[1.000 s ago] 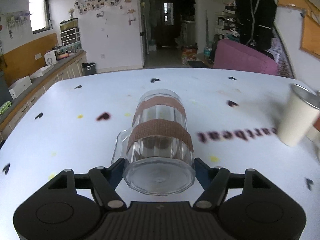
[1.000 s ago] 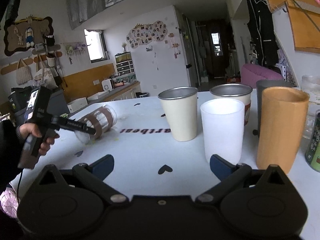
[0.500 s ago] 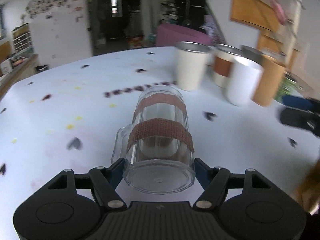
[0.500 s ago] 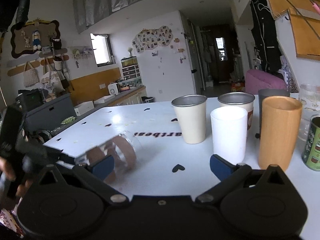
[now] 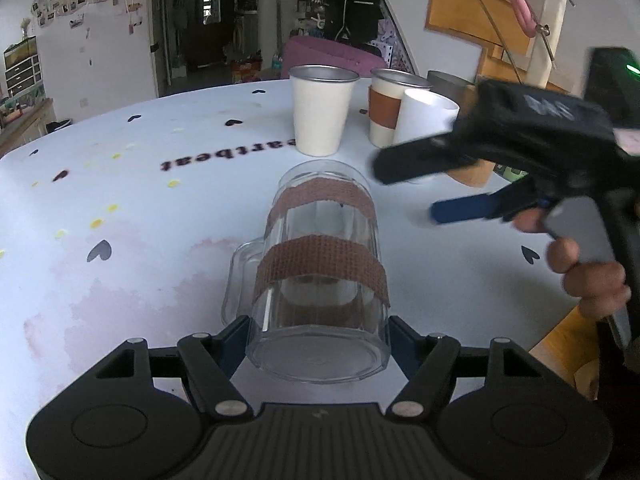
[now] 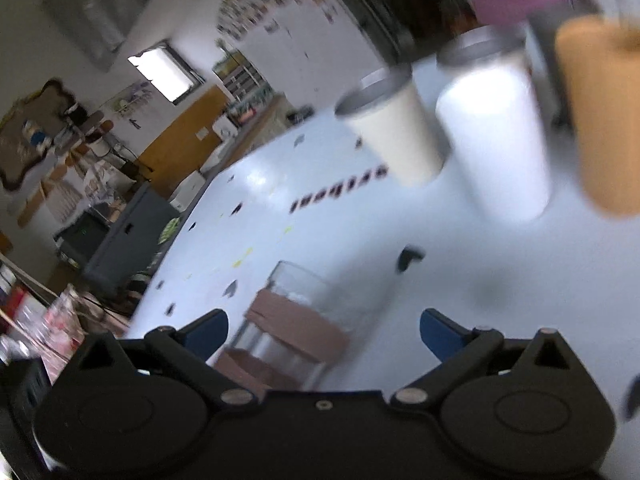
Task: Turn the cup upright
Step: 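Rotate the left tool to tip the glass upright while the right tool approaches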
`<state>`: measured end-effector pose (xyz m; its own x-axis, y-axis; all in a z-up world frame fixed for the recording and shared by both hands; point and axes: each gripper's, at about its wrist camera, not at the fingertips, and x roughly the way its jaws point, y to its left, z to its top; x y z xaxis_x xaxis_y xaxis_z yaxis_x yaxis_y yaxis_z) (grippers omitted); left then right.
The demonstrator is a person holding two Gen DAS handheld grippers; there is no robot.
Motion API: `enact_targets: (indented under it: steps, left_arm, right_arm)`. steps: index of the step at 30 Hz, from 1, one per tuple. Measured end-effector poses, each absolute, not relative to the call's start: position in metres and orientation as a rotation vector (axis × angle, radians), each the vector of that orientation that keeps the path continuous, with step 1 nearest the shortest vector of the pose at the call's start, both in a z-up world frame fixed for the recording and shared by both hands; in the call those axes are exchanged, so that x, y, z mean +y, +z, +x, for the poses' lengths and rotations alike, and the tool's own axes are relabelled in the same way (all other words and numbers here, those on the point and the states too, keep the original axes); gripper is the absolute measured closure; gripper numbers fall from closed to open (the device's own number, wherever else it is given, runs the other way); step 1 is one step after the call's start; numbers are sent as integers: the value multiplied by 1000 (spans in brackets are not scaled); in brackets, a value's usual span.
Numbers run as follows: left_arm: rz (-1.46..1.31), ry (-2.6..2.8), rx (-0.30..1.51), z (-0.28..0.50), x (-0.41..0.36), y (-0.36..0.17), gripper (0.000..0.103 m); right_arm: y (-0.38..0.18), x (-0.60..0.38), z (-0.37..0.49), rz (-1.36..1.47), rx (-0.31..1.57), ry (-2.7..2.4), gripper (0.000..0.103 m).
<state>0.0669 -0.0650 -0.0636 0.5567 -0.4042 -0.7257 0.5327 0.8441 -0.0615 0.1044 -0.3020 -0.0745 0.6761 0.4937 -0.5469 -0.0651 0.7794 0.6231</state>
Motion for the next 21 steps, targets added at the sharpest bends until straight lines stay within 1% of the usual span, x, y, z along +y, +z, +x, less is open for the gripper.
enact_targets:
  steps: [9, 12, 14, 16, 18, 21]
  left_arm:
    - [172, -566, 800, 66, -62, -65, 30]
    - [174, -573, 796, 65, -62, -66, 30]
    - [177, -579, 791, 64, -61, -66, 30]
    - [169, -584, 788, 63, -61, -66, 30]
    - [150, -599, 782, 65, -59, -68, 30]
    - [114, -628, 760, 72, -59, -70, 31]
  right_arm:
    - [-106, -277, 140, 830, 914, 301, 1]
    - [-113, -276, 145, 879, 924, 309, 6]
    - [-116, -275, 146, 908, 934, 304, 19]
    - [-115, -274, 147, 906, 939, 300, 23]
    - [-108, -272, 144, 864, 921, 302, 23]
    - [-85, -269, 132, 751, 813, 319, 24]
